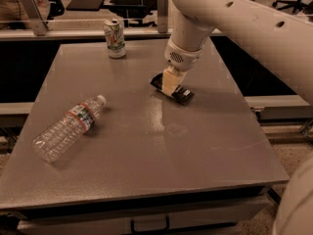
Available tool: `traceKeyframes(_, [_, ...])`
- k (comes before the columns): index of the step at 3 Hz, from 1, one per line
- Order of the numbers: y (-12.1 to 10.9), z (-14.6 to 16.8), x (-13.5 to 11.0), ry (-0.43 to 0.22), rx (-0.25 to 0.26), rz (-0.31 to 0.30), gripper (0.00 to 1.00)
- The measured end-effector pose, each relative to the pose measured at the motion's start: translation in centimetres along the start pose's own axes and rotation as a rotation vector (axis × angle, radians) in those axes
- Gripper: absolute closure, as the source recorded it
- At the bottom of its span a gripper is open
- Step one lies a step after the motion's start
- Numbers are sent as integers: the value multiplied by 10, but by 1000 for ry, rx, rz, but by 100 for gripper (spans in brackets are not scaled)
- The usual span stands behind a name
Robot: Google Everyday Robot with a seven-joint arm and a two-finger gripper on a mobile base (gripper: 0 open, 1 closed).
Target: Move rxbar chocolate near water bottle
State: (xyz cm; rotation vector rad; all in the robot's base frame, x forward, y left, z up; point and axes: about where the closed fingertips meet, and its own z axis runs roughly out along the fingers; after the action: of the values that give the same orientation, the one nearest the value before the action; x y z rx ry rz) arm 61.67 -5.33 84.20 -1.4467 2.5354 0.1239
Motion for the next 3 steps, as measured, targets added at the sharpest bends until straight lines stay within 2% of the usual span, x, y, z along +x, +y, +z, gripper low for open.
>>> traceKeyframes(1, [13, -14, -8, -50, -2, -85, 100])
traceKeyframes(3, [57, -26, -27, -87, -46, -361, 100])
